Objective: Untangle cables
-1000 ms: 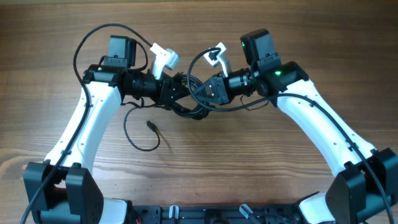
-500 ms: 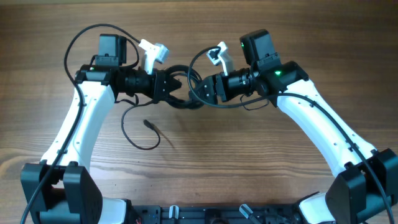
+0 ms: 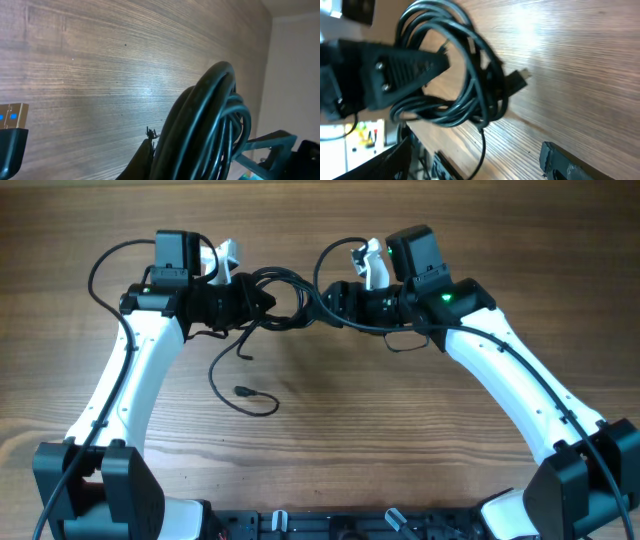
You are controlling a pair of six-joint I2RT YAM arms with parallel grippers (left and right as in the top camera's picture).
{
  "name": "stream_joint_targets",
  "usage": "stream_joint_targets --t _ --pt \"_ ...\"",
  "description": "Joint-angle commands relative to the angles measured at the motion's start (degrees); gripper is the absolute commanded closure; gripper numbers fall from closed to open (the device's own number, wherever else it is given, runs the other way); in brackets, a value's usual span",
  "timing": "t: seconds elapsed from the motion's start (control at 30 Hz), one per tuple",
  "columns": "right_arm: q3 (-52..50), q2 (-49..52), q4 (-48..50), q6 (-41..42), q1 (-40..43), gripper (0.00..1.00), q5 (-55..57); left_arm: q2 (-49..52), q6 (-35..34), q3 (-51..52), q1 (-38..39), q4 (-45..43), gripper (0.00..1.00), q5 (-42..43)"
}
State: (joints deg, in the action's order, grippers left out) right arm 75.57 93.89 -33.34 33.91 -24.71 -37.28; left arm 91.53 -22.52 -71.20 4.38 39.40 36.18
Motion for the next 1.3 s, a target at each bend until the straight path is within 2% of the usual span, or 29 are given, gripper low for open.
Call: stream_joint_targets --t 0.0,0.13,0.23,0.4,0.53,0.67,0.83,1.0,1.17,1.27 --pt "0.48 -0.28 0.31 2.29 -0.20 0.19 2.45 -0.22 -3.89 -0.17 -0.13 -0.15 0.96 1.81" --pt "0.48 -0.28 1.25 -2.36 -0.20 0.25 -1.97 -0.22 -3.87 -0.17 -0.17 -0.24 0.96 7.48" --pt "0.48 -0.28 1.81 0.00 -0.17 0.28 -1.88 -0.22 -3.63 -0.17 -0.17 -0.22 0.96 8.55" --pt "0.48 -0.28 3.06 6.86 -0.17 0.43 3.08 -0.22 -3.61 -0.17 -0.17 -0.55 0.96 12.09" --pt "0.48 -0.28 2.51 6.71 -0.20 0.54 6.56 -0.22 -3.61 -0.17 -0.17 -0.74 0.96 14.45" --pt "0.48 -0.28 0.55 6.12 -0.17 0.73 10.45 -0.22 -3.61 -0.17 -0.17 -0.96 0.96 17.94" --pt "0.48 -0.28 -0.50 2.47 -0.17 0.84 12.28 -0.22 -3.21 -0.17 -0.66 -1.36 0.96 24.00" --pt "0.48 -0.28 -1.11 -1.92 0.22 0.87 14.01 -0.22 -3.21 -0.17 -3.43 -3.15 0.96 35.69" --pt "0.50 -0.28 -1.90 -3.96 0.79 0.87 13.94 -0.22 -3.28 -0.17 -6.27 -8.87 0.96 49.09" --pt "0.48 -0.28 -1.81 -3.91 0.79 0.87 13.31 -0.22 -3.28 -0.17 -6.58 -9.92 0.96 51.32"
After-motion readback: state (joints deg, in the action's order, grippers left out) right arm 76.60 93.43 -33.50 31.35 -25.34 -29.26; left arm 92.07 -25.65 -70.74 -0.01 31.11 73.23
